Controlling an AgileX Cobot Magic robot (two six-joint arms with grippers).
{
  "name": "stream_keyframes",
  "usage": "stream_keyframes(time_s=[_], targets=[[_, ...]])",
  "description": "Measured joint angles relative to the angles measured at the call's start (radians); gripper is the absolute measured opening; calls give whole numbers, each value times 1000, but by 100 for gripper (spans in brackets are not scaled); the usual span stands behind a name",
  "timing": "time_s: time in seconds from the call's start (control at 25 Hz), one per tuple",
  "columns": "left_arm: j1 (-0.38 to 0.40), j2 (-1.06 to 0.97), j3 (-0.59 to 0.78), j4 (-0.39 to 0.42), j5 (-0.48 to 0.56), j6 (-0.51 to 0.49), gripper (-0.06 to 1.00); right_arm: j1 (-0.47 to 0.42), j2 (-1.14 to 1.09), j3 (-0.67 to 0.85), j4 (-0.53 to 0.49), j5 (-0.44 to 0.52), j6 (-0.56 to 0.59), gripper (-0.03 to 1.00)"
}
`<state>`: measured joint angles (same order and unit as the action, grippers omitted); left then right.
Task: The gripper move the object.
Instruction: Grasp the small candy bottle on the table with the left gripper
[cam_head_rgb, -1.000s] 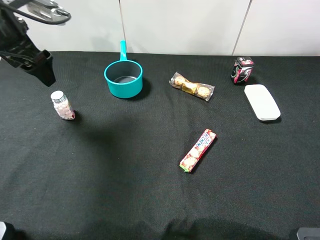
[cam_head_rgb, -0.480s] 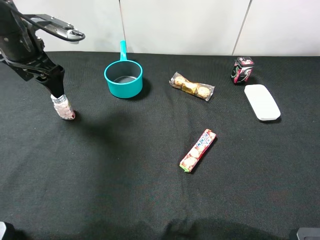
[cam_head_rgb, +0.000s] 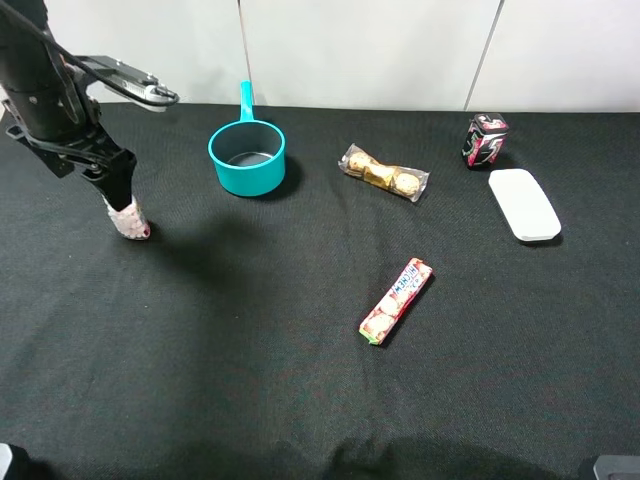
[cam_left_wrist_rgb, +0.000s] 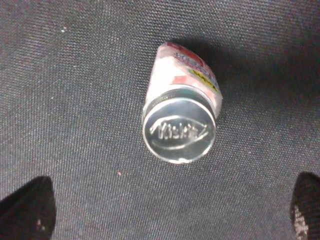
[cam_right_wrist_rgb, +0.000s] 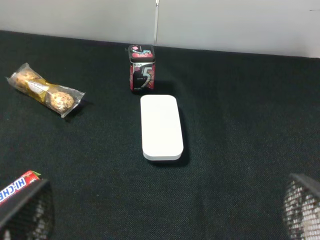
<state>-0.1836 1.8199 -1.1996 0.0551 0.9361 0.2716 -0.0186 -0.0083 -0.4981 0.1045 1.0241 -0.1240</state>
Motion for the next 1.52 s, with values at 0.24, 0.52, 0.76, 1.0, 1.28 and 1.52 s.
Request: stream_keyframes(time_s=[0.24,0.52,0.76,1.0,1.28,1.52], targets=[[0,32,0,2,-32,0,99,0,0,0,0,0,0,69],[0,78,0,3,-69,3,99,0,0,0,0,0,0,69],[-6,137,1,4,-99,6,99,0,0,0,0,0,0,69],[-29,184,4,8,-148,7,99,0,0,0,0,0,0,69],[-43,211,5,8,-165,8,99,0,0,0,0,0,0,69],[-43,212,11,9,-165,8,92,0,0,0,0,0,0,69]])
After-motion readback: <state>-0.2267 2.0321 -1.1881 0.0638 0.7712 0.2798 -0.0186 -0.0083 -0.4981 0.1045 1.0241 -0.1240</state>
